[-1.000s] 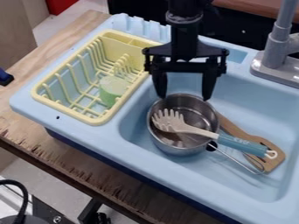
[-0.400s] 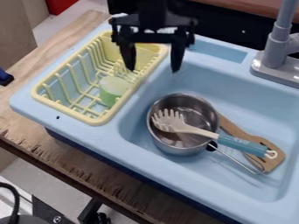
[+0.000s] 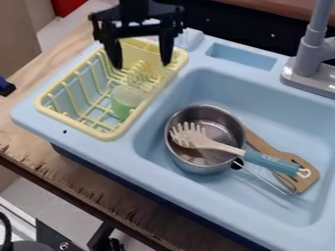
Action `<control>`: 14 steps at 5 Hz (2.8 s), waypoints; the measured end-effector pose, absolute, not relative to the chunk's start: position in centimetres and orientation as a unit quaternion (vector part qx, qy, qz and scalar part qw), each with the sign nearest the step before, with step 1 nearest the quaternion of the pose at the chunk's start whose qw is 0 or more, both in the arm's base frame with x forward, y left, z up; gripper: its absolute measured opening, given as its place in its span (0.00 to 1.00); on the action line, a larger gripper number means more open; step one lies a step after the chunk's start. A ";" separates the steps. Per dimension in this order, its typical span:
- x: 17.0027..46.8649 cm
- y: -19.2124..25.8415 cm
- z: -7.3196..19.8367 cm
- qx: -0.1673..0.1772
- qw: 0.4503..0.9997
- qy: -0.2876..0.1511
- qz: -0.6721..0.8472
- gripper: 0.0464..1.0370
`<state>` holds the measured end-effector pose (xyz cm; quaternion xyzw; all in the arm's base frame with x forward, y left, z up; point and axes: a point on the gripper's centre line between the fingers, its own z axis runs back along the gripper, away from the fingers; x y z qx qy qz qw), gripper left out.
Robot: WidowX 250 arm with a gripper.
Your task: Pick and move green object to top right side of aquamarine sink
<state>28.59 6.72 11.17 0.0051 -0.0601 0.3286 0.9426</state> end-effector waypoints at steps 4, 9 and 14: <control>26.7 9.9 8.5 -0.003 0.915 -0.023 0.402 0.96; 25.6 9.1 4.7 -0.001 0.909 -0.010 0.416 0.96; 25.4 8.6 5.3 -0.016 0.913 0.012 0.408 0.64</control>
